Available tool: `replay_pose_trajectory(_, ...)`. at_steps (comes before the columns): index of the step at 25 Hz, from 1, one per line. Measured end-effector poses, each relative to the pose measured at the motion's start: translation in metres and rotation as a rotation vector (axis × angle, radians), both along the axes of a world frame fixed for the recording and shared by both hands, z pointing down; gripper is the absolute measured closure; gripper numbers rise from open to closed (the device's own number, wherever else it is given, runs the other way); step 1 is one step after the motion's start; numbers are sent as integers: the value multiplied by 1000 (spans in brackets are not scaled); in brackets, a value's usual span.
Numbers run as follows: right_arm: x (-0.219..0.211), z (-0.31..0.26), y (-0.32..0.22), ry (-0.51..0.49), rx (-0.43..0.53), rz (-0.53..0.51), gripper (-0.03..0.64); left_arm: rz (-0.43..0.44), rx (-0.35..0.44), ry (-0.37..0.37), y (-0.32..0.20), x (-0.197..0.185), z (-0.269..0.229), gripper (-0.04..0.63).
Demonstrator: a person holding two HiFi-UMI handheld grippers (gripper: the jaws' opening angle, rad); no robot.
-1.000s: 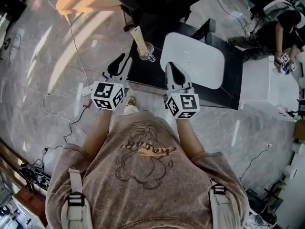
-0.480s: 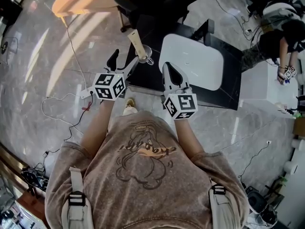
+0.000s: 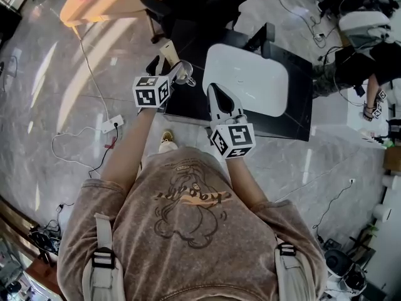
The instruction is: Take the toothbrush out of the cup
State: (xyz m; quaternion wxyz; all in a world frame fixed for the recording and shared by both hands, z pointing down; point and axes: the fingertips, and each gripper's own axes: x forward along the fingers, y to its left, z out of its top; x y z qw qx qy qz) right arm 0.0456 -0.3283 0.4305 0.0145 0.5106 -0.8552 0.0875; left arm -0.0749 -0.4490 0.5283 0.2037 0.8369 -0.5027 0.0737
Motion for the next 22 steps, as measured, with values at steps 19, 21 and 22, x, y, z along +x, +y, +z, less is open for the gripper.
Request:
replay_pose_trajectory(19, 5, 4, -6, 10, -14, 10, 601, 25, -28, -63, -16, 12, 23, 517)
replay_pose_trajectory(21, 6, 5, -7, 11, -16, 10, 601, 20, -25, -64, -17, 11, 24, 533)
replay_pose_trajectory(22, 6, 5, -7, 10, -17, 11, 601, 20, -25, -65, -17, 12, 25, 537)
